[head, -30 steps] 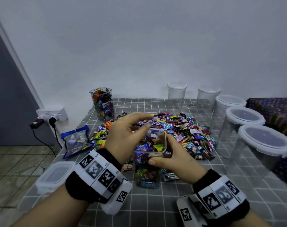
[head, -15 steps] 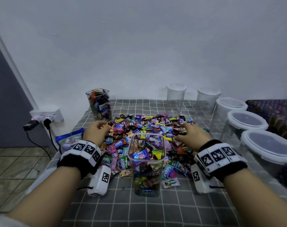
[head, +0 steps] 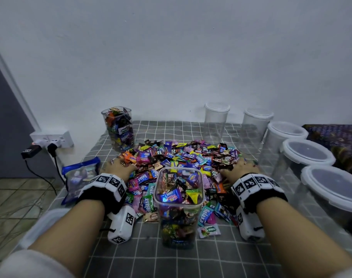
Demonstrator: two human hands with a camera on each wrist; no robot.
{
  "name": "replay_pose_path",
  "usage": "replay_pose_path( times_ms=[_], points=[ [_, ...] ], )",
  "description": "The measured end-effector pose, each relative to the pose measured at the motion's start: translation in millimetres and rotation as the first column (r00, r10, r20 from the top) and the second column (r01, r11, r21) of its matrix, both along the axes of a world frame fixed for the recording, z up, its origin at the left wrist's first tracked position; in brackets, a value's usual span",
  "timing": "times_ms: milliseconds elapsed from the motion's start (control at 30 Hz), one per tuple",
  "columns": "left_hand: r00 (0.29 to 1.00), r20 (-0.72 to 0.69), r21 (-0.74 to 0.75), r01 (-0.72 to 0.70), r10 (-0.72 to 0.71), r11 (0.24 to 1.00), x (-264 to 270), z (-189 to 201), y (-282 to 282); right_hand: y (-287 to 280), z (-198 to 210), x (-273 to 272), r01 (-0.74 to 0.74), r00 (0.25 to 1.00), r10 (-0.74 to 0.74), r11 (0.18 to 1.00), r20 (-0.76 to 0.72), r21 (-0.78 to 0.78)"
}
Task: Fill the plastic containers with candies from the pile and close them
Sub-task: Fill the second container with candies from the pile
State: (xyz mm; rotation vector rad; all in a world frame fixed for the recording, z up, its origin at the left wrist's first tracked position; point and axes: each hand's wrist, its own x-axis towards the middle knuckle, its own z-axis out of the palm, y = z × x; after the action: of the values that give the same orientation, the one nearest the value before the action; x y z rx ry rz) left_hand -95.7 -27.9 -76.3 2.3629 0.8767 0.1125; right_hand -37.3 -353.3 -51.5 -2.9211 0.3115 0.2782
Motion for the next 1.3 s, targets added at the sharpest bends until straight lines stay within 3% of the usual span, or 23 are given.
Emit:
replay_pose_path(
  times_ms=[167,367,500,800,1067,1300],
  points=[
    [0.996,-0.073,-0.077,0.046,-0.051,0.996,5,-4,-2,1,-3,0,-0.013,0.999,0.013,1.000,-0.044,-0.008],
    [0.986,-0.097,-0.048,0.133,-0.137,0.990,1,0,-5,13,-1,-7,-0.190,0.981,0.190,0.982,-0.050,-0.011],
    [0.935,-0.225,0.005,0.283,-0.274,0.959,-5,4,-12,21,1,-13,-0.293,0.955,0.289,0.955,-0.072,-0.048],
    [0.863,-0.305,0.167,0.464,-0.402,0.870,-10,14,-34,37,5,-24,-0.531,0.844,0.535,0.842,0.027,-0.098],
    [0.837,-0.340,0.329,0.532,-0.428,0.780,-16,23,-43,42,4,-22,-0.550,0.827,0.555,0.831,0.084,-0.078],
    [0.868,-0.258,0.354,0.493,-0.424,0.795,-17,22,-46,41,8,-25,-0.521,0.840,0.524,0.851,0.141,-0.061]
  ],
)
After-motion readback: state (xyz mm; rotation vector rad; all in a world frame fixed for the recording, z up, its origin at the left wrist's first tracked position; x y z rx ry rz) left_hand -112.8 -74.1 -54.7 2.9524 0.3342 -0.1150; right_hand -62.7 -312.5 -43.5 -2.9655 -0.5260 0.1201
